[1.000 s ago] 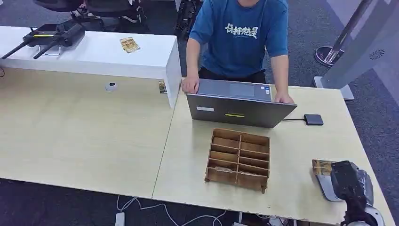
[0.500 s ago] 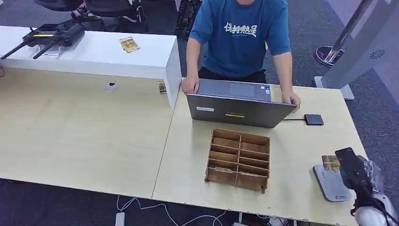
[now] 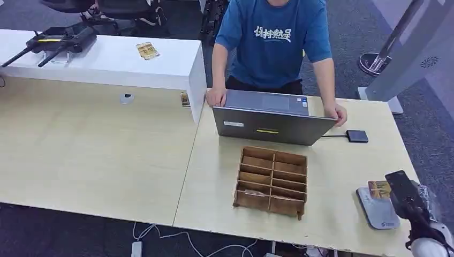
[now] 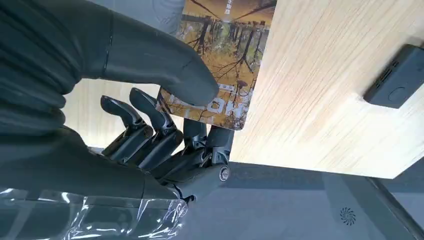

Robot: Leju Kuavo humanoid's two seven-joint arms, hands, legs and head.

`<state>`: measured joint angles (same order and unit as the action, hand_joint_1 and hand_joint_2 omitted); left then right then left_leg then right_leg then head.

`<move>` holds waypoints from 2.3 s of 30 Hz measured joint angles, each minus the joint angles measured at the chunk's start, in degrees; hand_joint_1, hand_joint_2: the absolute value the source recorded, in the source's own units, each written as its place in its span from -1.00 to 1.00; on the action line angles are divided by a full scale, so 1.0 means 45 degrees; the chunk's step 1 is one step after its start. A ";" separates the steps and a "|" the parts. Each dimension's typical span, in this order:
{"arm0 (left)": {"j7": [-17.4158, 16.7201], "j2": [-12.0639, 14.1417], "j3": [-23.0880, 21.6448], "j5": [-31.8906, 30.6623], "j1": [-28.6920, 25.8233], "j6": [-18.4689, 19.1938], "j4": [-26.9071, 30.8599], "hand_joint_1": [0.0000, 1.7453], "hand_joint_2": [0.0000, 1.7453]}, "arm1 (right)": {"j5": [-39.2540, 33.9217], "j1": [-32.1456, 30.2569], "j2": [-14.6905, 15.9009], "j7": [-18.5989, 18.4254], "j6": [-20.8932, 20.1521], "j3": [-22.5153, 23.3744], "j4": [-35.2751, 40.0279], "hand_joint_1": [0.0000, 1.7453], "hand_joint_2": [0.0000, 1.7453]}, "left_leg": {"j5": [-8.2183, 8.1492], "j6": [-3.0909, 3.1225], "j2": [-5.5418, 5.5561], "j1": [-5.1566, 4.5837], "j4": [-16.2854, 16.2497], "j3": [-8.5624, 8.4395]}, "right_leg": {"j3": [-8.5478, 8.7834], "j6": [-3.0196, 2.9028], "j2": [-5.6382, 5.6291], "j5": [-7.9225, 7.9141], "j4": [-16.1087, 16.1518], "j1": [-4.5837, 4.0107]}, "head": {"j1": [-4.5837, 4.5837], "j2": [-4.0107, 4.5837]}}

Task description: Pass the card to the sensor for recognition and then transmit it.

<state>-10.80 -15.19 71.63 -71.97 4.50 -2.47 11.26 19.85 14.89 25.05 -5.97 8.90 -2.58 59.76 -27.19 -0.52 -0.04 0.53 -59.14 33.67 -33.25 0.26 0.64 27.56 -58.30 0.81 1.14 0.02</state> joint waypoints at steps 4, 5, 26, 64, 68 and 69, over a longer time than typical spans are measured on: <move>0.0019 0.0000 0.0000 0.0039 0.0000 -0.0005 0.0000 -1.00 -1.00 | -0.0151 -0.0366 0.0214 -0.0005 -0.0122 0.0010 0.0414 1.00 1.00 | -0.0001 0.0001 0.0000 0.0000 0.0000 0.0001 | -0.0002 0.0000 0.0002 0.0001 0.0001 0.0000 | -0.0005 0.0000; 0.0029 0.0000 0.0000 0.0039 0.0001 -0.0005 0.0000 -1.00 -1.00 | -0.0185 -0.0439 0.0268 -0.0010 -0.0141 0.0010 0.0506 1.00 1.00 | -0.0001 0.0001 0.0000 0.0000 0.0000 0.0001 | -0.0002 0.0000 0.0002 0.0001 0.0001 -0.0001 | -0.0005 0.0000; 0.0078 0.0000 0.0000 0.0029 0.0005 -0.0024 0.0000 -1.00 -1.00 | 0.0043 -0.0828 0.0496 -0.0116 -0.0388 -0.0009 0.0914 1.00 1.00 | 0.0000 0.0000 -0.0003 0.0002 0.0001 0.0002 | 0.0001 0.0000 0.0000 0.0001 -0.0001 -0.0002 | -0.0005 0.0000; -0.0082 0.0000 0.0000 -0.0116 0.0021 0.0000 0.0000 -1.00 -1.00 | 0.0631 0.0395 0.0428 -0.0150 -0.1559 -0.1336 -0.1049 1.00 1.00 | 0.0001 0.0000 -0.0003 0.0002 0.0001 -0.0008 | 0.0009 -0.0001 -0.0003 -0.0002 -0.0002 -0.0002 | 0.0000 0.0000; 0.0024 0.0000 0.0000 -0.0044 0.0020 0.0024 0.0000 -1.00 -1.00 | 0.0112 0.0374 0.0355 0.0243 -0.1011 -0.1321 -0.0695 1.00 1.00 | 0.0001 0.0000 -0.0003 0.0003 0.0001 -0.0007 | 0.0007 -0.0001 -0.0001 -0.0002 -0.0004 -0.0003 | -0.0005 0.0000; 0.0039 0.0000 0.0000 -0.0044 0.0018 0.0024 0.0000 -1.00 -1.00 | 0.0044 0.0368 0.0331 0.0272 -0.0889 -0.1321 -0.0577 1.00 1.00 | 0.0001 0.0000 -0.0004 0.0003 0.0001 -0.0007 | 0.0007 -0.0001 -0.0001 -0.0002 -0.0004 -0.0003 | 0.0000 0.0000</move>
<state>-10.62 -15.19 71.63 -72.17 4.58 -2.36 11.26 20.04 16.55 26.53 -4.74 4.90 -8.52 57.16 -27.18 -0.52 -0.06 0.54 -59.13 33.63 -33.22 0.25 0.63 27.55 -58.31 0.79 1.14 0.02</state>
